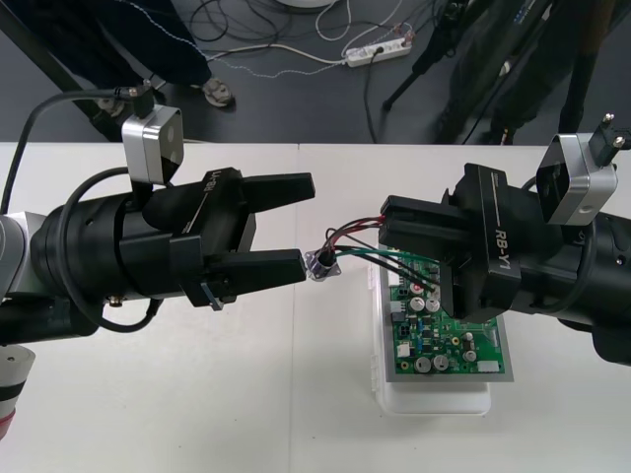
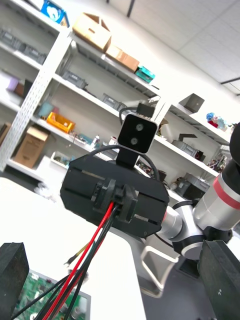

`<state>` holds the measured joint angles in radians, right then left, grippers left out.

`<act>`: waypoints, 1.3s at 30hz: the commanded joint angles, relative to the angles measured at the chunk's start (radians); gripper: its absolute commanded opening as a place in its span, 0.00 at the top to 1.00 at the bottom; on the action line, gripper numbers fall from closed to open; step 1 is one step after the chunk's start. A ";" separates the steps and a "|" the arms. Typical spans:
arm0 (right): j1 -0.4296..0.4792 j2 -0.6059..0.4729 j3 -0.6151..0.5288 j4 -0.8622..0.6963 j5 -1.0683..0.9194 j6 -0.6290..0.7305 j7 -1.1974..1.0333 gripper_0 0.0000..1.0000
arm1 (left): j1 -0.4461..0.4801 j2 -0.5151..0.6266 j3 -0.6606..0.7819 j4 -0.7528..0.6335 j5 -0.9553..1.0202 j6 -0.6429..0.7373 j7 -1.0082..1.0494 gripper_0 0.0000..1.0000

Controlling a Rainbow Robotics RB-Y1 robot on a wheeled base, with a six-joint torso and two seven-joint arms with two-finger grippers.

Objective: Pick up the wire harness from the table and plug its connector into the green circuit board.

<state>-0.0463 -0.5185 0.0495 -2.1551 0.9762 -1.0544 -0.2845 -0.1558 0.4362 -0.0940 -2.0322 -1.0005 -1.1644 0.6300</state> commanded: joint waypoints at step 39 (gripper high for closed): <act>0.026 0.104 0.023 -0.051 -0.033 0.037 0.087 1.00 | -0.192 -0.120 -0.118 0.231 0.148 -0.132 -0.297 0.00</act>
<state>-0.0341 -0.4264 0.0563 -2.1649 0.9623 -1.0249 -0.2501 -0.3026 0.3376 -0.1865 -1.7958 -0.8694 -1.2811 0.3953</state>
